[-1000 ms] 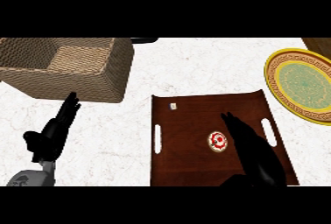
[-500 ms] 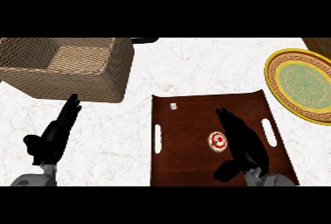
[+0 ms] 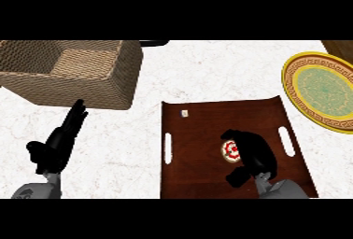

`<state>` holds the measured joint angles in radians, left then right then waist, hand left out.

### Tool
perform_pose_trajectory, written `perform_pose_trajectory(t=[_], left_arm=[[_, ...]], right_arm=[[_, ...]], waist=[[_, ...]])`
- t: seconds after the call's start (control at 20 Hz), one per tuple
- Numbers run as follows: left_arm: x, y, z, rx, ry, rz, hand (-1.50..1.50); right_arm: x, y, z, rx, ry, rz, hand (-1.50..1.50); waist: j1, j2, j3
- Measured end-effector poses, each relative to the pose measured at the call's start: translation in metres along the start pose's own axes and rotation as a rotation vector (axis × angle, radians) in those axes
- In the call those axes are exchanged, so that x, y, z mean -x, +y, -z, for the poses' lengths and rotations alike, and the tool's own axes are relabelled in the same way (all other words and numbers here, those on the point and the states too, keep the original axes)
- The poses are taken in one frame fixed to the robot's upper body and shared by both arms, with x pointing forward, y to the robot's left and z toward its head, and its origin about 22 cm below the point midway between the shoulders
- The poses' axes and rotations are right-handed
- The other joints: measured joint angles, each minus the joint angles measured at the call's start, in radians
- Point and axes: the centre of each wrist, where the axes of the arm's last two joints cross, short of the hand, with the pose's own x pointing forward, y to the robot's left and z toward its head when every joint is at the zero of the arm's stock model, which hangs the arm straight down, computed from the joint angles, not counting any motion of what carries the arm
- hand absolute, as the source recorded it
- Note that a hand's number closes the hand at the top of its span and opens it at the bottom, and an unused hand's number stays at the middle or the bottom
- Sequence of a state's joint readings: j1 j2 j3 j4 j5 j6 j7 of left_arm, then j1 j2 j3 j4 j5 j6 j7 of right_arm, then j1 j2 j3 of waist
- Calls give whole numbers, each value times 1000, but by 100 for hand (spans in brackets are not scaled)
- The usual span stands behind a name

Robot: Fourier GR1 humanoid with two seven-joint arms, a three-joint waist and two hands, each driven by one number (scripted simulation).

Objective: Pick the cupcake from the tray and place it in the plate

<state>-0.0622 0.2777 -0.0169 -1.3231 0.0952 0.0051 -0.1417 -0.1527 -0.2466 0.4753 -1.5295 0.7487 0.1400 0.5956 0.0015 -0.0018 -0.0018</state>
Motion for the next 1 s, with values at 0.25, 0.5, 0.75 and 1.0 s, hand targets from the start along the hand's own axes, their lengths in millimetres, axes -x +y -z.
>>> perform_pose_trajectory(t=[0.25, 0.5, 0.75, 1.0], left_arm=[[6, 2, -4, -5, -2, 4, 0], [5, 6, -6, -21, 4, 5, 0], [10, 18, -16, -78, 21, 1, 0], [9, 22, -19, -84, 26, -1, 0]], right_arm=[[2, 3, 8, 5, -58, 0, 150], [31, -3, 3, 63, -35, 16, 150], [153, -45, -14, 234, 326, 95, 150], [260, -99, -64, 455, 524, 116, 150]], waist=[[-1, -5, -6], [-12, -5, -3], [-83, -8, 5], [-86, -7, 6]])
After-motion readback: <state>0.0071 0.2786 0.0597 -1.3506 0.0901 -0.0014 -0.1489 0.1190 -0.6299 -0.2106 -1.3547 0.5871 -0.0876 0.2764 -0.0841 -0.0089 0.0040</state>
